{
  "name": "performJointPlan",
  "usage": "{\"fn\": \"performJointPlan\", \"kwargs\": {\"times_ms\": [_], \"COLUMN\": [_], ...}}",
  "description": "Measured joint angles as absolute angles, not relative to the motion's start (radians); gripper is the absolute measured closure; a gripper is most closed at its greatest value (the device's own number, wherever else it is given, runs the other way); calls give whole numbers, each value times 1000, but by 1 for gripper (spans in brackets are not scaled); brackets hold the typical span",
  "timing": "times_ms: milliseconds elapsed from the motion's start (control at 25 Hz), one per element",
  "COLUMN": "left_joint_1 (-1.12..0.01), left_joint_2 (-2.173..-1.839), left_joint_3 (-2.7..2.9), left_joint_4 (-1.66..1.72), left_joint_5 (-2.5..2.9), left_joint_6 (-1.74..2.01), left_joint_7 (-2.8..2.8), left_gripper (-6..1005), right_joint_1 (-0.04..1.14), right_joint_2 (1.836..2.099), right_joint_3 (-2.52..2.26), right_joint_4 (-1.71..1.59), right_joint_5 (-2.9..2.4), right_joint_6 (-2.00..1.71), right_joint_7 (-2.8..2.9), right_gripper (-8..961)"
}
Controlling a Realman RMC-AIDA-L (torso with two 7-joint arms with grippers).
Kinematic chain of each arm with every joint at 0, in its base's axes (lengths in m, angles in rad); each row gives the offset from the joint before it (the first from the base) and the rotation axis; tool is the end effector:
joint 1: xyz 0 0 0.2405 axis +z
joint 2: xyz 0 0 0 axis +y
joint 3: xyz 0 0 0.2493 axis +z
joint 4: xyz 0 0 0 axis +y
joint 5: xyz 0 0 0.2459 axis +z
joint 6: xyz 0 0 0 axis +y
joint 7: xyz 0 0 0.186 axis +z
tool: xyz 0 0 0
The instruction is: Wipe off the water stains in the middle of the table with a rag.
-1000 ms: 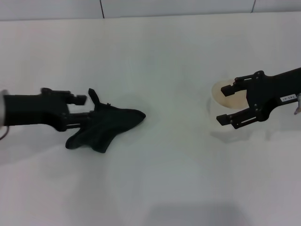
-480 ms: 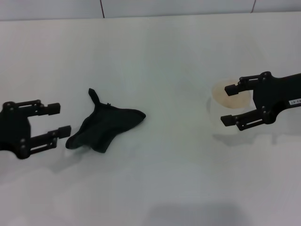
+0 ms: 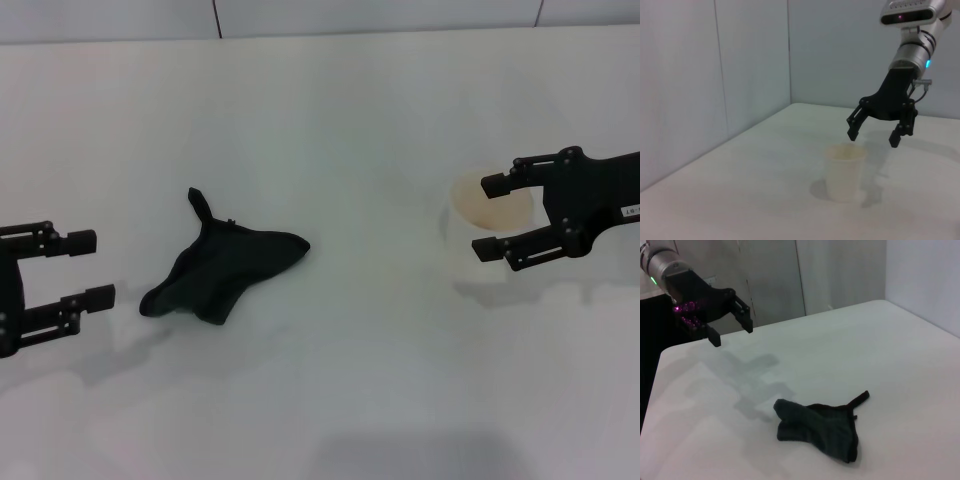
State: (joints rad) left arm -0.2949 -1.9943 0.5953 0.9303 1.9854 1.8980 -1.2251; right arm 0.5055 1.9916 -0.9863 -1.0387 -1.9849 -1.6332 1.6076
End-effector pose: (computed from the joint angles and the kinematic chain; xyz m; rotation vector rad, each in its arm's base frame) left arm -0.3071 0.2954 0.0672 -2.7375 -0.3109 -0.6181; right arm 0.2155 0.3828 0.0170 -2.9107 0.3423 0.3535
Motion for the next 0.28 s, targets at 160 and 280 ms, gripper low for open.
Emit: {"fn": "performJointPlan", "kwargs": {"times_ms": [160,280], "left_joint_1": [-304,-311], "left_joint_2": [-1974,-1972], "left_joint_3": [595,591], "left_joint_4": [885,871], "left_joint_5": [1995,2008], "left_joint_6": [1893,1884], "left_joint_7": [-1221,-1215], "left_gripper": [419,419], "right_joint_1": [506,506], "right_joint_2": [1998,2001], "right_joint_3": [-986,-986], "right_joint_4": [-1038,-1038], "right_joint_5": [-1985,-1988], "right_joint_6": [-1622,-1618], "right_joint_7": [1608,1609], "right_gripper": [113,113]}}
